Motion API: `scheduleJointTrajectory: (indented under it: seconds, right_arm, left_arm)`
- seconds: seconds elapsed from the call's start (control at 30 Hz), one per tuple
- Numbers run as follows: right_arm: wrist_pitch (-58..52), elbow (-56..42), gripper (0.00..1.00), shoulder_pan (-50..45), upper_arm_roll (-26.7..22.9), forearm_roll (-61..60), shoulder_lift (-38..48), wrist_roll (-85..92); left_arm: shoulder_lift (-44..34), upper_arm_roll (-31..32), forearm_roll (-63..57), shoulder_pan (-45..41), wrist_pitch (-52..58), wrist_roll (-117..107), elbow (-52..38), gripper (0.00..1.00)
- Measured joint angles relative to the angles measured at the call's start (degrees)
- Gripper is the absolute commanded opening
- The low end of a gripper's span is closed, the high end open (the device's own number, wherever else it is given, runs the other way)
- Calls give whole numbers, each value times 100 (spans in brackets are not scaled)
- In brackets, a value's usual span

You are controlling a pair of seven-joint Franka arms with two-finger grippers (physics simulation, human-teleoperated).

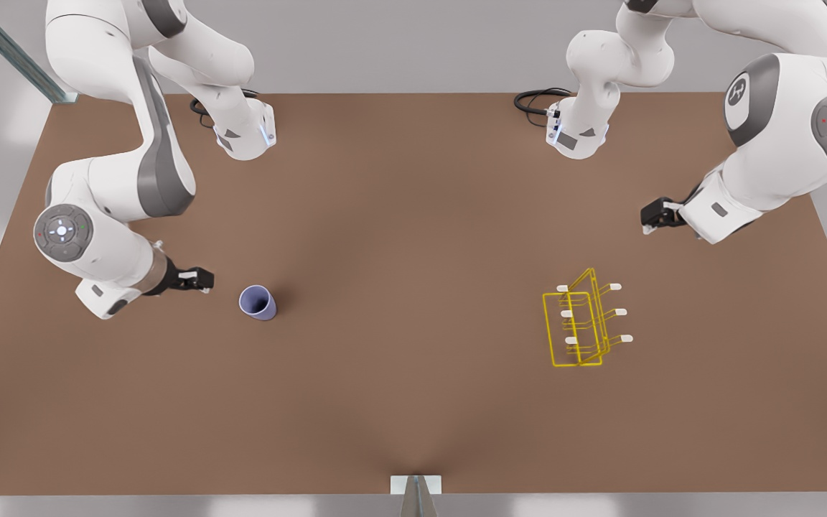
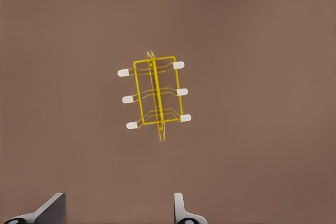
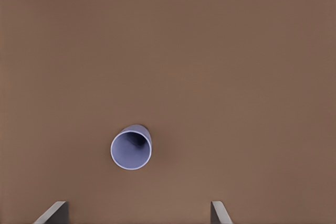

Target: Place the cup on the cup holder

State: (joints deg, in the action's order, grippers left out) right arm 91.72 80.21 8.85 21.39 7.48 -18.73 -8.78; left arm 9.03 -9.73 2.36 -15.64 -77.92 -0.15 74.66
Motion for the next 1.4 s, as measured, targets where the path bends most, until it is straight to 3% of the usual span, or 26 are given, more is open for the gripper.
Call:
scheduleJointTrajectory:
  seconds: [0.3,0.47,0.53,1.0,1.4]
  right_arm:
    - [108,187,100,-859,-9,-98,-637,-120]
    - [1391,2686,100,-304,13,-263,-109,-207]
    - [1855,3032,100,-280,24,-354,91,-264]
    - [4075,4157,100,-243,229,-705,384,-556]
    - [4765,4171,100,-241,224,-638,72,-696]
  left_arm:
    - [0,0,-12,2,-152,33,8,100]
    - [0,0,-13,1,-142,46,8,100]
    - [0,0,-13,0,-130,50,8,100]
    - [-2,0,-13,0,-53,68,8,100]
    - [-9,0,-13,0,-4,73,8,100]
